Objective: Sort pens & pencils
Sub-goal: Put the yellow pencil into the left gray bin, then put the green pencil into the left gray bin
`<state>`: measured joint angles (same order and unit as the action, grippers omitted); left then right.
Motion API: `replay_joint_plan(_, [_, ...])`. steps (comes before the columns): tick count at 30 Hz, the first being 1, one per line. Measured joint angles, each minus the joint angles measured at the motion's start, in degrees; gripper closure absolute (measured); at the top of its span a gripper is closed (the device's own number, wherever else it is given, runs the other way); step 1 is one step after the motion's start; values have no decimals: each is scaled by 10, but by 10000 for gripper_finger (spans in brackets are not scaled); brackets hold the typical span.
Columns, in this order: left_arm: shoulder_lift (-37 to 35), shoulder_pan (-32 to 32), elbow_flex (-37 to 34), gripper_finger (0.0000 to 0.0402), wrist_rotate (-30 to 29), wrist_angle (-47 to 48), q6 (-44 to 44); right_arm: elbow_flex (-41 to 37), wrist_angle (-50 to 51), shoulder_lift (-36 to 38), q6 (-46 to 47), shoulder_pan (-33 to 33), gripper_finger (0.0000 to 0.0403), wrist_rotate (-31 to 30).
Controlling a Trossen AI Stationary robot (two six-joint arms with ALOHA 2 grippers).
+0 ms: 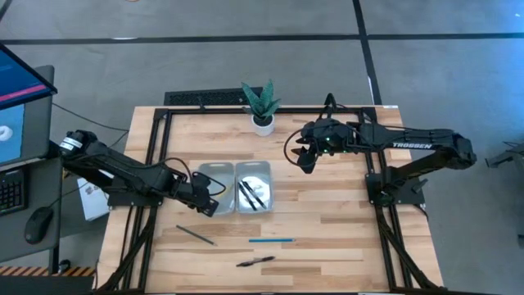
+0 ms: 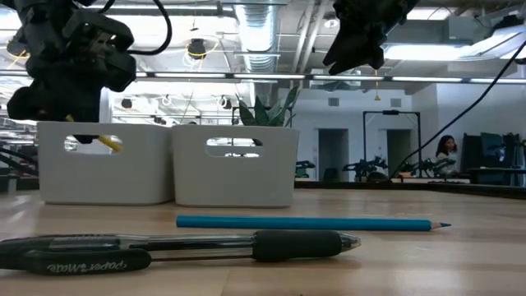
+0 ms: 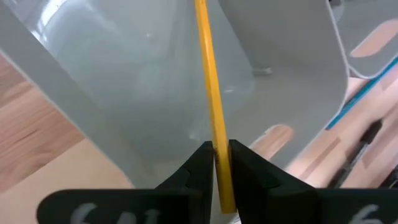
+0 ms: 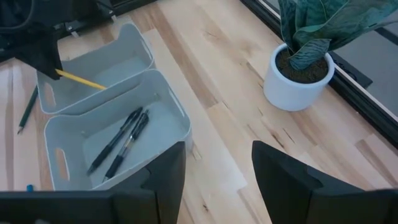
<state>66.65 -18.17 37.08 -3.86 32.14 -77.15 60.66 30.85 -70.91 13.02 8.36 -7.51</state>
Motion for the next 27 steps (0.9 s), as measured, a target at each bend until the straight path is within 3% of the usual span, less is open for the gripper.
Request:
replay_joint_plan(19, [0,0,0,362,-28,5,36,0,0,0,-1,0,198,0])
replay_joint_plan(27, [0,0,0,308,-33,4,78,0,0,0,-1,0,198,0])
